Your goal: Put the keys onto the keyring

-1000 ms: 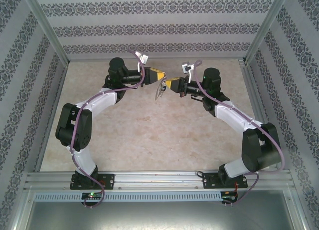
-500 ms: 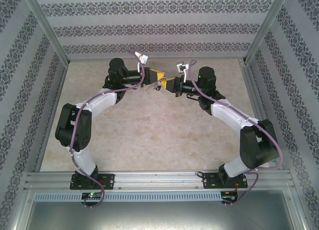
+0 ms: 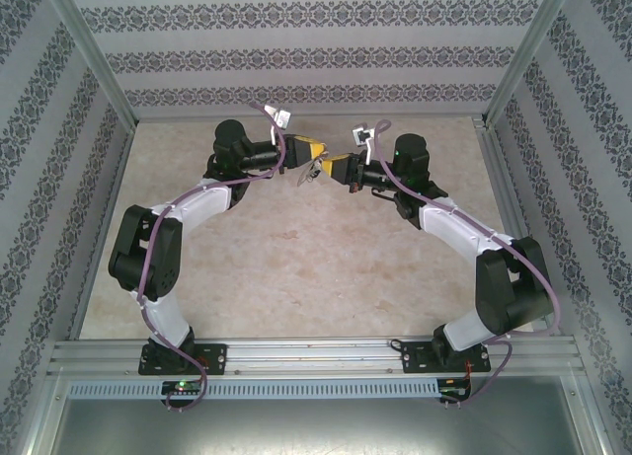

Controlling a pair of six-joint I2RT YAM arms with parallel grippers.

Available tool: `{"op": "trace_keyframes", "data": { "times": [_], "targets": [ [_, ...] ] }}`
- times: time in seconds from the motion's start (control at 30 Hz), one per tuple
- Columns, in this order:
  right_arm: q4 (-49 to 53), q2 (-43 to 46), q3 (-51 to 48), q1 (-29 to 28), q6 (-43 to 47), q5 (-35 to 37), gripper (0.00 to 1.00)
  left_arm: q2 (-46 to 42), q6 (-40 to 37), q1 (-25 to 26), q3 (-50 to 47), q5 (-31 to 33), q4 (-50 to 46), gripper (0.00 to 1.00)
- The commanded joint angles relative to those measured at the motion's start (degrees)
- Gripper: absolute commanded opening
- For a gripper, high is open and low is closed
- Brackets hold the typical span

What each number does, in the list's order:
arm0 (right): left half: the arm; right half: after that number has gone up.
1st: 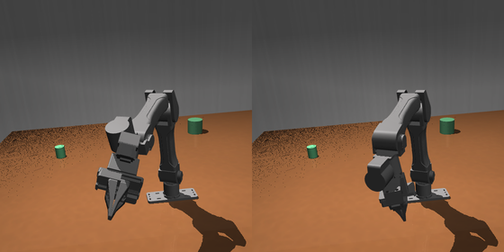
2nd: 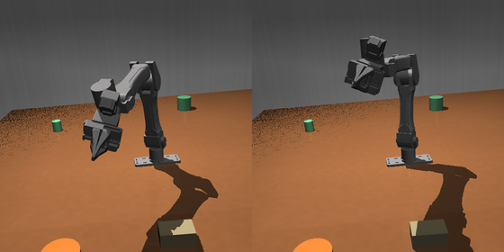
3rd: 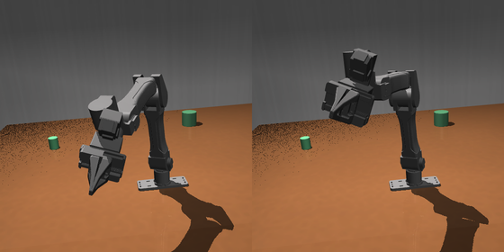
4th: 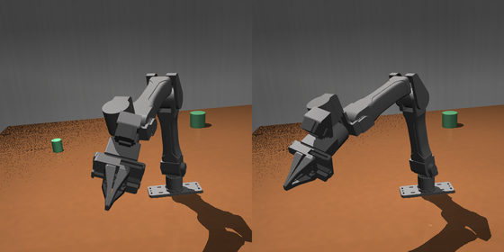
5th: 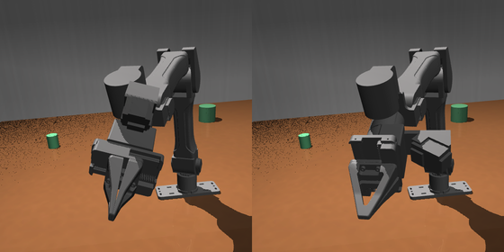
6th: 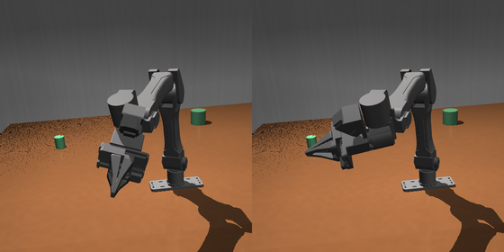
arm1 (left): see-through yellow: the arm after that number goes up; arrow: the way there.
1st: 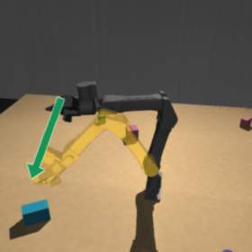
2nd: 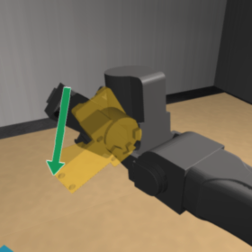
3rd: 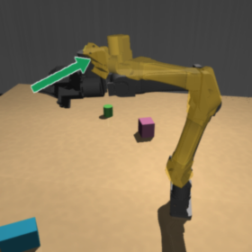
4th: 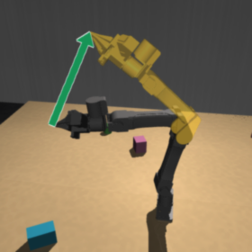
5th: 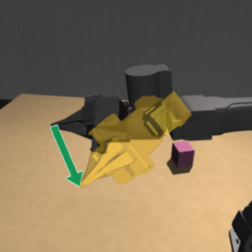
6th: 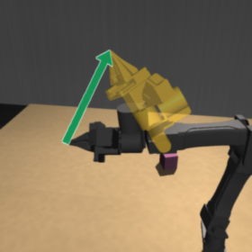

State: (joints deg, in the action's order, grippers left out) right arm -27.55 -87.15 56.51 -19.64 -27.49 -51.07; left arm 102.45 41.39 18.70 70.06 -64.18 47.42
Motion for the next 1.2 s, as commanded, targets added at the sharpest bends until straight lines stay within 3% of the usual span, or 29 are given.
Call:
{"op": "trace_keyframes", "data": {
  "times": [0.0, 0.07, 0.17, 0.33, 0.5, 0.67, 0.9, 1.17],
  "targets": [
    [3.2, 1.3, -0.5, -0.3, 0.4, 0.1, 0.0, -3.3, 1.2, 0.4, 0.7, 2.0, 8.8, 0.0],
    [3.1, 2.5, -1.0, 0.1, 0.2, 1.4, 0.01, -3.3, 0.9, 0.4, 0.7, 1.9, 8.6, 0.0],
    [2.9, 5.5, -2.3, 1.4, -0.7, 2.9, 0.09, -3.1, 1.1, 0.4, 0.4, 1.8, 9.3, 0.0],
    [3.1, 12.1, -5.0, 4.3, -1.8, 4.9, 0.28, -2.3, 2.5, 0.4, 0.3, 1.4, 11.5, 0.0],
    [3.6, 16.9, -5.5, 5.2, -4.2, 11.9, 0.47, -1.8, 3.4, 0.4, 0.4, 1.0, 13.0, 0.0],
    [0.0, 15.6, -3.3, 3.7, -9.5, 14.1, 0.47, -1.6, 3.7, 0.4, 0.1, 1.2, 13.7, 0.0],
    [-1.3, 10.8, 1.6, -1.3, -9.5, 16.8, 0.47, -1.3, 4.8, 0.4, 0.2, 1.3, 14.6, 0.0],
    [-7.8, 5.2, 2.6, -1.7, -14.9, 16.4, 0.46, -1.6, 4.9, 0.4, -0.1, 1.6, 14.2, 0.0]
  ]
}}
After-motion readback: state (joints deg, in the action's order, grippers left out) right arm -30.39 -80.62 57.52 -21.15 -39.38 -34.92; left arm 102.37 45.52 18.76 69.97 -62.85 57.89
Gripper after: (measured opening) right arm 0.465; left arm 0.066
